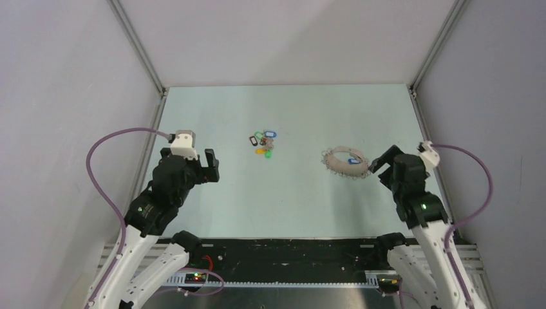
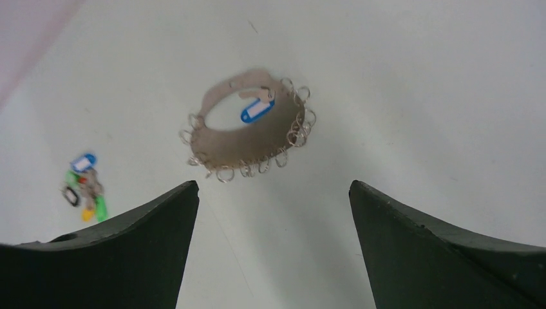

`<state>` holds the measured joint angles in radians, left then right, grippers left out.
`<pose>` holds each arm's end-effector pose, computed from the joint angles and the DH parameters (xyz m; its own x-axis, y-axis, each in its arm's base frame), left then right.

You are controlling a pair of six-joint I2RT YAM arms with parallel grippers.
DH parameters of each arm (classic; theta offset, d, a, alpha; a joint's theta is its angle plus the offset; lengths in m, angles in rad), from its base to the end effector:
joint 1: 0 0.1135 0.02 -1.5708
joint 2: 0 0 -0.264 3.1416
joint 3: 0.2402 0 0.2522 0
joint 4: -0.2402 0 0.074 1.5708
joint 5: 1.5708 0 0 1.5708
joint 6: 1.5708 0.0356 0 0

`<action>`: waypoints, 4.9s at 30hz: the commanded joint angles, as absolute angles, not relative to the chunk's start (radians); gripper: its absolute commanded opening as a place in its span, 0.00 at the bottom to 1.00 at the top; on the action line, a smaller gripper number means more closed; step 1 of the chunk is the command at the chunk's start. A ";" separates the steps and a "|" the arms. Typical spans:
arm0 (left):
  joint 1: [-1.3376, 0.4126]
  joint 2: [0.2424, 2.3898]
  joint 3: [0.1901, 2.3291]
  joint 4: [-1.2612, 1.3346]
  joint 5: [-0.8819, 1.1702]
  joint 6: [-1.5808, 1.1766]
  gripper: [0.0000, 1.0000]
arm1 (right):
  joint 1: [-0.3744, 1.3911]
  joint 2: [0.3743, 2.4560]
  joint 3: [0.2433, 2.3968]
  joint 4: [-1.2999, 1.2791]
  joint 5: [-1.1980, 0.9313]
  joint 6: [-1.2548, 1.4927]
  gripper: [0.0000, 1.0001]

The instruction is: Remove the keys from the keyring

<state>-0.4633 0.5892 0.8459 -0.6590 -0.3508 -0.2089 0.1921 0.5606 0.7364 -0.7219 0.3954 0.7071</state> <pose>0.1138 -0.0432 0.3384 -0.3710 -0.0323 -0.9281 0.0612 0.9964 -0.0592 0.1189 0.0091 0.3003 -0.2921 0.5539 -0.7796 0.4429 0.8009 0.4031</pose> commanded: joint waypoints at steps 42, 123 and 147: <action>-0.458 0.621 0.839 -0.619 -0.252 -0.169 1.00 | 0.086 1.368 0.799 -0.208 0.181 0.689 0.00; -1.081 1.168 1.278 -0.726 -0.114 0.574 0.00 | 0.492 0.536 0.780 -0.328 -0.311 0.352 0.99; -1.419 1.138 1.294 -0.786 -0.588 0.971 0.00 | 0.493 0.568 0.610 -0.127 -0.187 0.270 0.93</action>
<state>-1.3926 1.2709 1.2934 -0.7769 -0.6926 0.9497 0.4915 0.6090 0.6182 -0.1875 -0.2379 0.3042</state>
